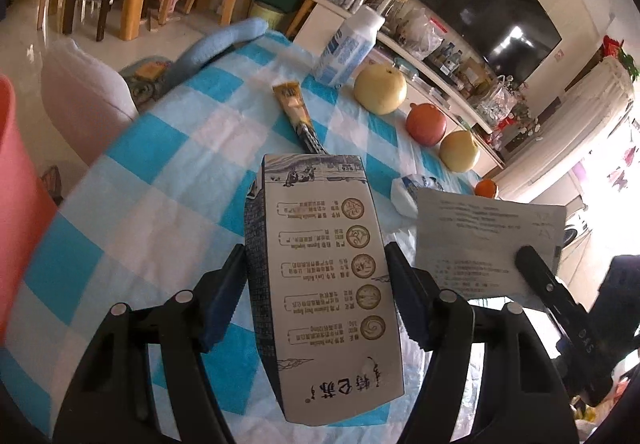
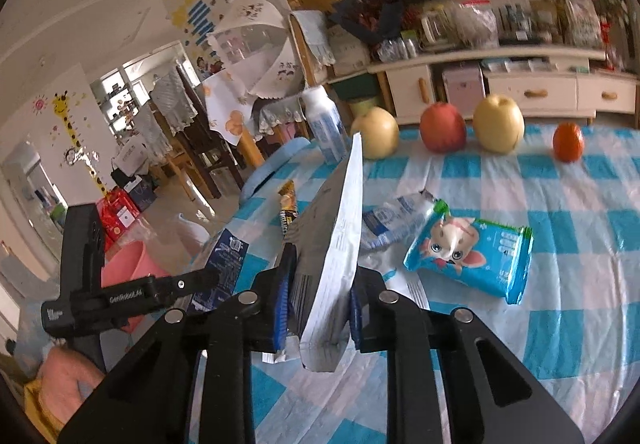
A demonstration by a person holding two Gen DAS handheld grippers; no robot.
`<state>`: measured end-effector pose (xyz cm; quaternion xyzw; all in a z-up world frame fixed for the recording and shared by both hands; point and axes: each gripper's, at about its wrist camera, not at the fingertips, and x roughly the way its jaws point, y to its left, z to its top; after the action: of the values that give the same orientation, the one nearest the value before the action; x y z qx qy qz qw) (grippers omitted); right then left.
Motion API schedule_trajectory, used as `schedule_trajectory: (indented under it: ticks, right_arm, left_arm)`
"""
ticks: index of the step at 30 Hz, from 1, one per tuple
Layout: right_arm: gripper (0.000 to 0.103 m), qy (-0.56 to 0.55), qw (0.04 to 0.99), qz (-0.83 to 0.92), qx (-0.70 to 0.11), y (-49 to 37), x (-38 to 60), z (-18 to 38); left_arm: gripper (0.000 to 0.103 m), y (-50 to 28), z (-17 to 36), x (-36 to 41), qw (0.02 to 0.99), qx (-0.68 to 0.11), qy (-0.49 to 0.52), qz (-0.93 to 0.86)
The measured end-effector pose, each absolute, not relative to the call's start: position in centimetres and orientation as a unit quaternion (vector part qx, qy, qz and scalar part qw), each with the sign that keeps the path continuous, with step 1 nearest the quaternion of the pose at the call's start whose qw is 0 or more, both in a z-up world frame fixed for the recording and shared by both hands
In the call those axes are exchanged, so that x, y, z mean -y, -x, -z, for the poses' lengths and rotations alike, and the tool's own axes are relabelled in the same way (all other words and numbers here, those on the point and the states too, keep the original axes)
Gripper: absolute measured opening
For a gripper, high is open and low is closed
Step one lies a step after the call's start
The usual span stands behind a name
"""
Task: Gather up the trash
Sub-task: 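Carry the milk carton and paper bag over the pink bucket and open both grippers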
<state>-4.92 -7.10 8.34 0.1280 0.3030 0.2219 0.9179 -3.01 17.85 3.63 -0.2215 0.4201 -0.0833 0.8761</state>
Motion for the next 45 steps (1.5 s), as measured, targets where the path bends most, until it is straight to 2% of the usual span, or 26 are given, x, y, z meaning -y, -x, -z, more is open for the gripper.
schedule_trajectory:
  ticks: [13,27,45]
  right_arm:
    - [0.024,-0.112,0.926,-0.218,-0.287,7.4,4.8,-10.1]
    - [0.024,-0.098,0.917,-0.271,-0.276,9.4,-2.2,-13.1]
    - [0.024,-0.039,0.883,-0.375,-0.28,9.7,-18.7,-15.1]
  left_arm:
    - [0.069,4.4,-6.8,-19.7,0.911,-0.374,0.164,0.062]
    - [0.069,6.1,-9.8,-25.3,0.93,-0.324,0.173,0.012]
    - [0.069,10.2,-10.9,-40.7,0.917,-0.277,0.251,-0.138]
